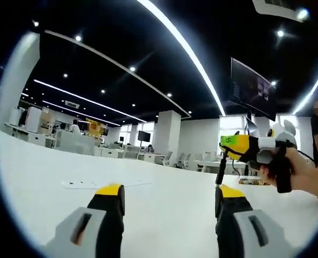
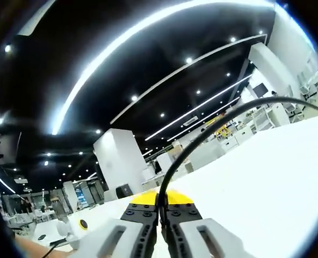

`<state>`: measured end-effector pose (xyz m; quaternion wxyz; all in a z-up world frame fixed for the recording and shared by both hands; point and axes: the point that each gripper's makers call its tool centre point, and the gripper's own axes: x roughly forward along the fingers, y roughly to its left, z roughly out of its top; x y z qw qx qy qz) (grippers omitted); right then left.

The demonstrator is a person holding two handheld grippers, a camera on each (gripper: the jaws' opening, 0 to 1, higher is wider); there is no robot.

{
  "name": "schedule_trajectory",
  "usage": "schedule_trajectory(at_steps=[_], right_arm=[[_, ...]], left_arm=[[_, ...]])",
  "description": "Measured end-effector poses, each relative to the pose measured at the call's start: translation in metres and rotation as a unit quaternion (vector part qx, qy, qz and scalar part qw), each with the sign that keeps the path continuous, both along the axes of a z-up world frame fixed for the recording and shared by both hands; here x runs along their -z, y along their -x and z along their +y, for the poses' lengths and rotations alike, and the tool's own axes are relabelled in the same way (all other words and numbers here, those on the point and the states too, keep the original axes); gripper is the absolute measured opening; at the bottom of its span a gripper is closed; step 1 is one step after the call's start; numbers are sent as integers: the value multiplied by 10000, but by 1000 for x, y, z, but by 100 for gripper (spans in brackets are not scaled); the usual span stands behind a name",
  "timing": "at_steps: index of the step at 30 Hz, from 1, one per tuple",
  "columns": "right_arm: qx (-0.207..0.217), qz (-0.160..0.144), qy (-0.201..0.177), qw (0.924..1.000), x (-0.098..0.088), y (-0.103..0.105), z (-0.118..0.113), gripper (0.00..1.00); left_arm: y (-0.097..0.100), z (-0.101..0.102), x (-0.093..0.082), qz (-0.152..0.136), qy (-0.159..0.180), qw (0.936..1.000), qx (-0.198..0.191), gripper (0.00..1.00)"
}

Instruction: Find the data cable on the table. Grasp the USB connector end of the cable and insert it into the USB port on the table

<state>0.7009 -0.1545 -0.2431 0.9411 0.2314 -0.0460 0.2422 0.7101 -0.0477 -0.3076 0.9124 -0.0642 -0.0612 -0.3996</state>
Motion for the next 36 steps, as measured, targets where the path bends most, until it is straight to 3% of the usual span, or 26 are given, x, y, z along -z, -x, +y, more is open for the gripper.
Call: schedule_trajectory(at_steps=[8, 12, 21, 29, 36], right_arm=[[218, -15, 38, 9998, -4, -24, -12, 5], [327, 62, 23, 9994, 0, -39, -16, 5], [383, 169, 129, 9990, 7, -66, -14, 5], [481, 207, 194, 9984, 4, -90, -18, 5], [531, 277, 257, 9979, 7, -105, -20, 5]], left_arm=[[-27, -3, 1, -139, -120, 9998, -30, 68], [-39, -4, 2, -62, -146, 9999, -4, 57], [-61, -8, 0, -142, -170, 9997, -100, 67], [-80, -6, 2, -27, -124, 9997, -210, 67], [-92, -8, 7, -52, -344, 9990, -296, 67]])
